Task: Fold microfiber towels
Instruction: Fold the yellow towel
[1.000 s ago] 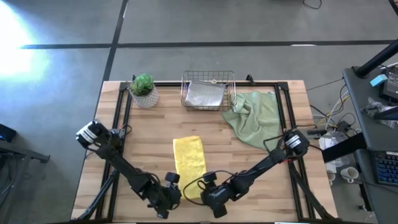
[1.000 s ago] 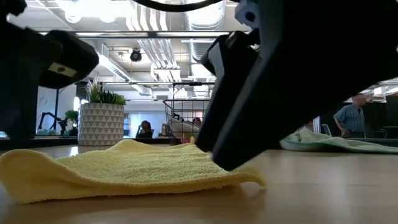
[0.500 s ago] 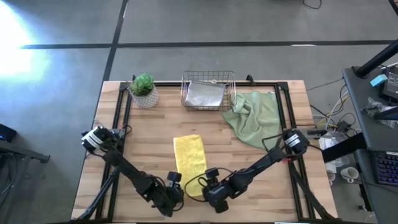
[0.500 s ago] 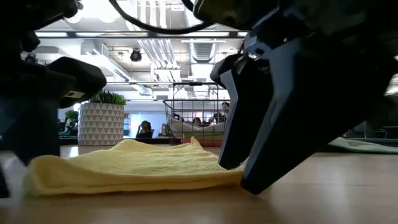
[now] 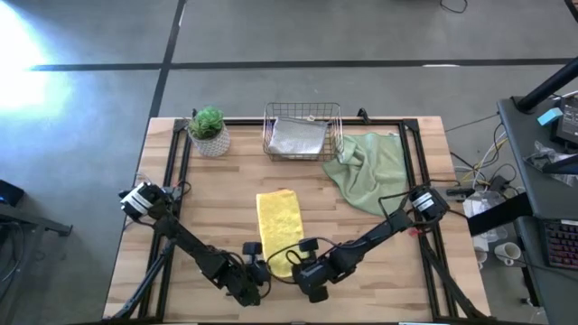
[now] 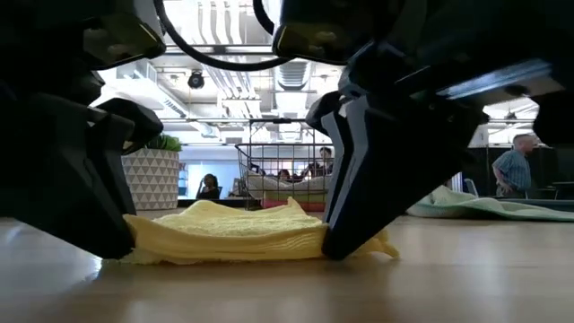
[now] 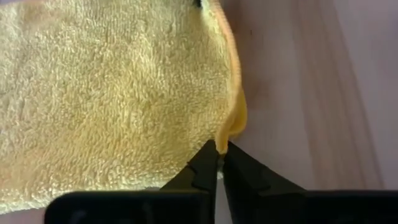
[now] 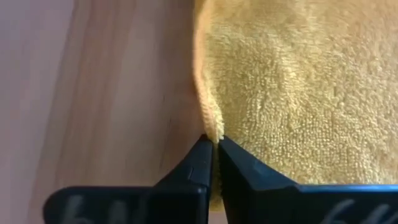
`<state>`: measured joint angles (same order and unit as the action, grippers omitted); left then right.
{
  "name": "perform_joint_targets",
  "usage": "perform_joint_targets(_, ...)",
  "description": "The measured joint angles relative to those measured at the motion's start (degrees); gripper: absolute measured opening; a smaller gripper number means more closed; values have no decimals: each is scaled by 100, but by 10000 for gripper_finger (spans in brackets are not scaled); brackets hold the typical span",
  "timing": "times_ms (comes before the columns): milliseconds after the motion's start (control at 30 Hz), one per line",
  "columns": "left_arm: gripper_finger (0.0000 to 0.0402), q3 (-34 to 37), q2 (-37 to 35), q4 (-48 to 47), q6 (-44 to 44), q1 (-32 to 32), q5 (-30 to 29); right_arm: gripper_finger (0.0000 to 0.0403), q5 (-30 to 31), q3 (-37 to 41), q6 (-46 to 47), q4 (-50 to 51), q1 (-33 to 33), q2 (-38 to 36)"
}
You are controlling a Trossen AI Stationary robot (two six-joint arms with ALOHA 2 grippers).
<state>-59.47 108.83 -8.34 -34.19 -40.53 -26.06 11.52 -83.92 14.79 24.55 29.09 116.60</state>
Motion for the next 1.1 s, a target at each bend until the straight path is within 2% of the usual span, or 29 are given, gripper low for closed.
perform_joint_targets(200, 2, -60, -204, -8, -5, -4, 77, 9, -126, -182, 749, 262, 46, -2)
perform_joint_targets(433, 1, -151, -635, 29, -1, -7, 193, 9, -147, -632, 1496, 410, 388, -13)
perform_joint_targets(633, 0, -409, -850, 23, 61, -28, 990, 9, -98, -1026, 2385, 578, 659, -13)
perform_joint_targets(767, 0, -589, -887, -77, 186, -142, 1101, 9, -91, -1417, 2972, 972, 807, -13)
perform_joint_targets(833, 0, -641, -963, -242, 186, -185, 1022, 9, 2, -1630, 3146, 1246, 855, -13)
perform_joint_targets(1000, 0, -722, -1166, -952, 160, -180, 132, 9, 563, -1901, 3187, 2012, 785, -22)
perform_joint_targets(1100, 0, -722, -1226, -1297, 158, -59, -190, 9, 873, -1890, 3298, 2262, 539, -22)
